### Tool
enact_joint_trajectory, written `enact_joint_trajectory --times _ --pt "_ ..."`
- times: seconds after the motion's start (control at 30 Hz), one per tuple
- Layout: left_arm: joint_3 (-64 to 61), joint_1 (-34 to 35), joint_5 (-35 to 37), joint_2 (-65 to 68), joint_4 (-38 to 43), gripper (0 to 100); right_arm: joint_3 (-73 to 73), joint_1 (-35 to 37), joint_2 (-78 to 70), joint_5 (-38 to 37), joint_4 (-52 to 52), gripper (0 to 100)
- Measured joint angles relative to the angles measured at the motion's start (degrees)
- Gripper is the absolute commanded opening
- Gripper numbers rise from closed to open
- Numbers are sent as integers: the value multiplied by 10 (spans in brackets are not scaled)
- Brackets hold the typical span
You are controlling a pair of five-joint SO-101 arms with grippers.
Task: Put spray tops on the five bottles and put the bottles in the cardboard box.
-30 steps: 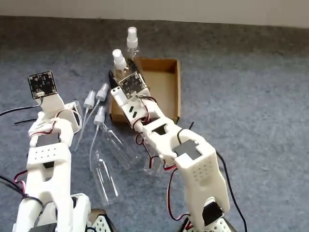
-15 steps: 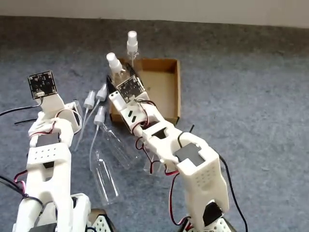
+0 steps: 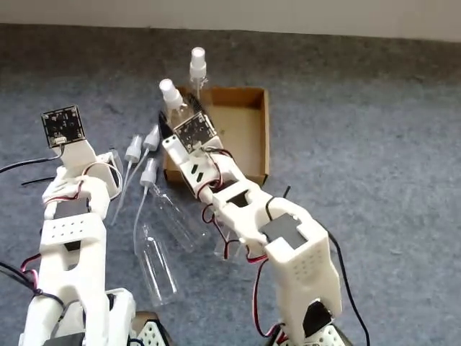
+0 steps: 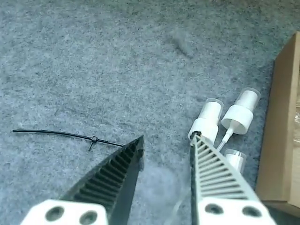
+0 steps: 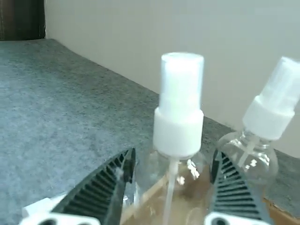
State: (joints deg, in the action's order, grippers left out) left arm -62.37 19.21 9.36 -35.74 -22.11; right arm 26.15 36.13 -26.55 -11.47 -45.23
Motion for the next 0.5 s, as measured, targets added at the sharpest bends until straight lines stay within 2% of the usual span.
enact_joint_trajectory --times 0.23,0.5 --pt "0 -3 0 0 0 160 1 0 54 0 85 213" --pt "0 -3 0 0 0 160 1 0 59 -1 94 213"
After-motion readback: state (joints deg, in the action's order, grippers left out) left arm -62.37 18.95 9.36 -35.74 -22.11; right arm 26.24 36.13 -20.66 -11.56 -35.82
